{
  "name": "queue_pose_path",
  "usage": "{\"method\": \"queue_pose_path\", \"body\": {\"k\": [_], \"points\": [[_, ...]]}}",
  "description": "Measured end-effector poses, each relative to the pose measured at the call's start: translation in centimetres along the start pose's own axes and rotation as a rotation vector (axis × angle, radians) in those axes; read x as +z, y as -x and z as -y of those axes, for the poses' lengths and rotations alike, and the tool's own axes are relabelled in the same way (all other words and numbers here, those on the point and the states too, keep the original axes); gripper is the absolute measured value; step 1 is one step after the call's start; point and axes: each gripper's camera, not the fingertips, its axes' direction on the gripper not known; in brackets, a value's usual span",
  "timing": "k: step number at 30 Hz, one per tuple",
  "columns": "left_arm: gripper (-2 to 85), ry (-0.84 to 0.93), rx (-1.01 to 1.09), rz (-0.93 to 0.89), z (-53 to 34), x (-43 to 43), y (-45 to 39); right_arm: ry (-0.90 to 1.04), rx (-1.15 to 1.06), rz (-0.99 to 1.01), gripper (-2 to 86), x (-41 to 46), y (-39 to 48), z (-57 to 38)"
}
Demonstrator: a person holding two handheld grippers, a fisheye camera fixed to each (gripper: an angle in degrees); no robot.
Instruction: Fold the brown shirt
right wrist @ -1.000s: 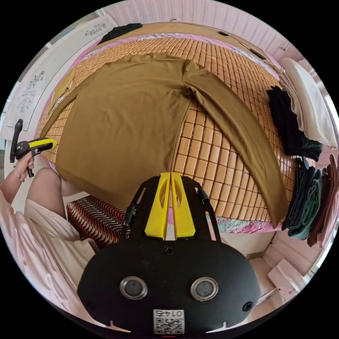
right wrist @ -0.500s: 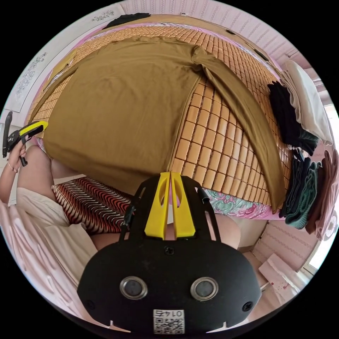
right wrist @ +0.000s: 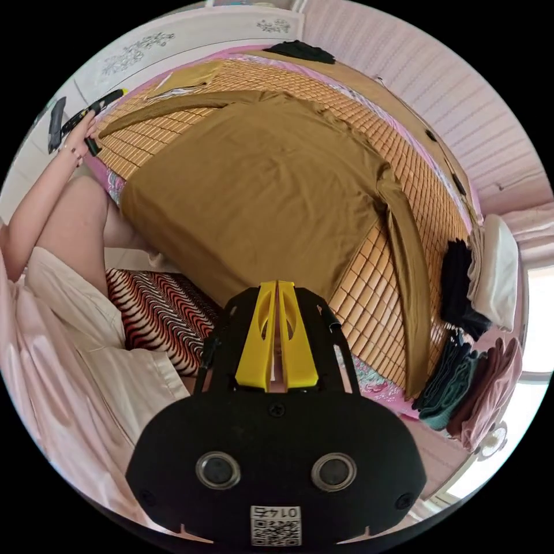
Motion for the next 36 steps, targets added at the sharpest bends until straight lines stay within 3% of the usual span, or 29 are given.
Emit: {"method": "queue_pose_path", "body": {"k": [3,7,12,17,21,27,36], "points": [[4.0,-0.114,-0.115,-0.001,1.8,-0.6,5.6,-0.061,-0.137,-0.062,0.0,0.4,3.4,2.9],[0.3,-0.134,-0.156,-0.035,2.7,-0.4,11.0,-0.138,-0.228,-0.053,2.3,0.7,7.0,8.4],[3.3,-0.118,-0.326,0.011,0.5,-1.1,18.4,-0.277,-0.357,0.111,7.1,1.0,13.6,17.7],[8.4,-0.095,-0.363,0.137,1.0,-1.9,24.9,-0.423,-0.519,0.206,8.5,1.1,20.5,25.4],[8.8,-0.080,-0.522,0.117,-0.2,-2.7,30.6,-0.501,-0.595,0.316,8.9,0.9,25.8,32.0],[9.9,0.026,-0.583,-0.001,0.0,-1.1,34.4,-0.480,-0.827,0.307,8.7,1.6,34.3,39.5],[10.9,0.147,-0.535,0.020,0.8,0.0,36.5,-0.339,-1.005,0.223,8.7,5.1,44.3,45.3]]}}
